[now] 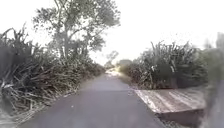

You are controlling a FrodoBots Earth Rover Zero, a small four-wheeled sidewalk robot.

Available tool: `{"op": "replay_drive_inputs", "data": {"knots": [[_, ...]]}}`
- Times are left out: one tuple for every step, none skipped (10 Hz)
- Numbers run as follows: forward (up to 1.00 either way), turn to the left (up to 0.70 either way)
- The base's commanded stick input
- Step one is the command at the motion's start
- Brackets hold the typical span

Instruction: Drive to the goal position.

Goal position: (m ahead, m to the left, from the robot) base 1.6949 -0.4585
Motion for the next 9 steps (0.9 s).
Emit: {"op": "replay_drive_inputs", "data": {"knots": [[0.5,0.01],[0.5,0.01],[0.5,0.01],[0.5,0.01],[0.5,0.01],[0.5,0.01],[0.5,0.01],[0.5,0.01],[0.5,0.01]]}}
